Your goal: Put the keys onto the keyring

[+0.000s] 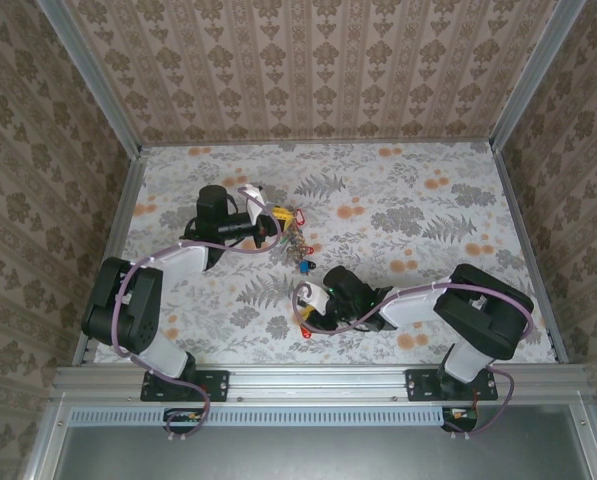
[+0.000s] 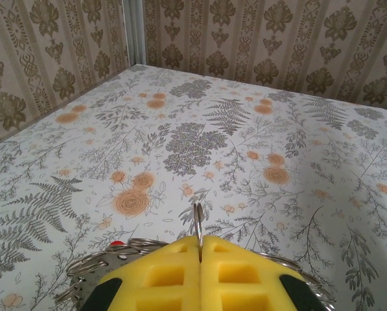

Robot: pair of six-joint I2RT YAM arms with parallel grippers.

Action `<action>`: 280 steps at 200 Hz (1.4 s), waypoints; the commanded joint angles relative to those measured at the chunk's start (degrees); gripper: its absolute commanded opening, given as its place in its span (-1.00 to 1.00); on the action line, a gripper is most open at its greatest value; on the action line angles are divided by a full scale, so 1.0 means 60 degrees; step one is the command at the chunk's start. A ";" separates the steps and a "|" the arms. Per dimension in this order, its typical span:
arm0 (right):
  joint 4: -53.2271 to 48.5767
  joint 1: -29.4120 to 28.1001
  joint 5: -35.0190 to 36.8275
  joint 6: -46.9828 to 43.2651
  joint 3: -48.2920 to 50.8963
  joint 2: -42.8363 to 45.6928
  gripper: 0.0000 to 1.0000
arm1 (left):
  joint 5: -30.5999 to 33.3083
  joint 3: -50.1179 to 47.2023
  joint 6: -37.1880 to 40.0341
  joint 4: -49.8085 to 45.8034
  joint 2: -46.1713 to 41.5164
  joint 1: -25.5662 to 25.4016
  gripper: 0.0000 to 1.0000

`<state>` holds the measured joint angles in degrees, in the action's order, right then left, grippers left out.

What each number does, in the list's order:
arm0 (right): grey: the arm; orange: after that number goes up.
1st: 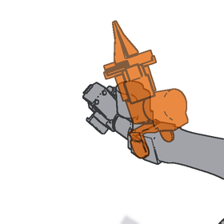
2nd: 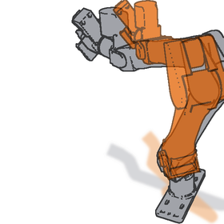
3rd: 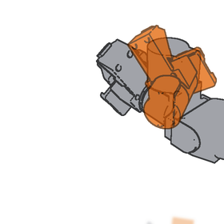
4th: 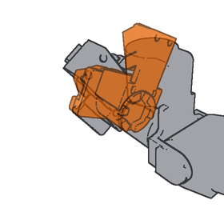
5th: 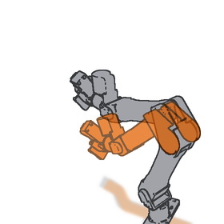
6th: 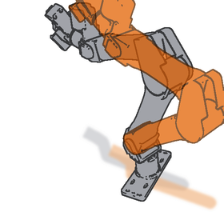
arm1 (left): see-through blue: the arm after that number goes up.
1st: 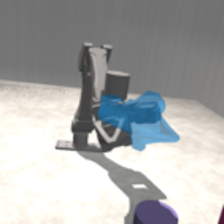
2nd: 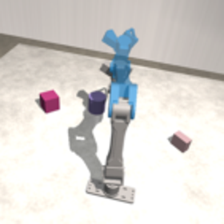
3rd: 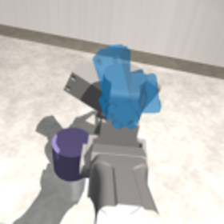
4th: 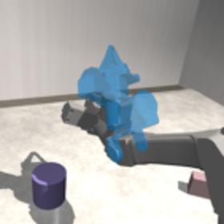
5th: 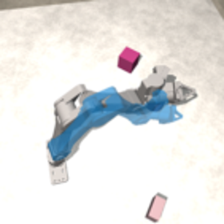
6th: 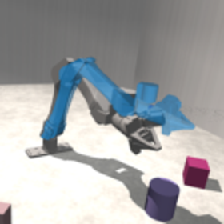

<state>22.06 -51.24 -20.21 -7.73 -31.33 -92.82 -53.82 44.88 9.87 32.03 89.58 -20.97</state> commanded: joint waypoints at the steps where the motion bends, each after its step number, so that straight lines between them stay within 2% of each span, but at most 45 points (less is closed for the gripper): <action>1: -0.0111 0.0052 -0.0149 -0.0106 0.0044 0.0104 -0.46 | -0.0297 0.0075 0.0231 0.0117 -0.0347 -0.0056 -1.00; 22: -0.0071 0.0045 -0.0086 -0.0020 0.0074 0.0061 -0.45 | -0.0298 0.0076 0.0245 0.0108 -0.0356 -0.0064 -1.00; 59: -0.0147 0.0050 0.0035 -0.0124 0.0282 0.0112 -0.64 | -0.0288 0.0079 0.0245 0.0104 -0.0376 -0.0079 -1.00; 111: -0.0329 0.0101 0.0215 -0.0225 0.0611 0.0897 -0.33 | -0.0296 0.0085 0.0271 0.0060 -0.0391 -0.0108 -1.00; 167: -0.0327 0.0195 0.0014 -0.0364 0.0387 0.0786 -0.31 | -0.0290 0.0122 0.0289 0.0051 -0.0385 -0.0146 -1.00; 235: 0.0003 0.0206 -0.0261 -0.0483 -0.0180 -0.0211 -0.43 | -0.0310 0.0080 0.0303 0.0008 -0.0414 -0.0166 -1.00; 280: -0.0064 0.0205 -0.0555 -0.0569 -0.0211 -0.0264 -0.65 | -0.0307 0.0122 0.0336 -0.0049 -0.0407 -0.0167 -1.00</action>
<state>21.67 -50.24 -20.95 -10.33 -31.57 -93.78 -53.82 44.88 10.31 30.89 89.49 -21.74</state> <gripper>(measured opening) 0.190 0.041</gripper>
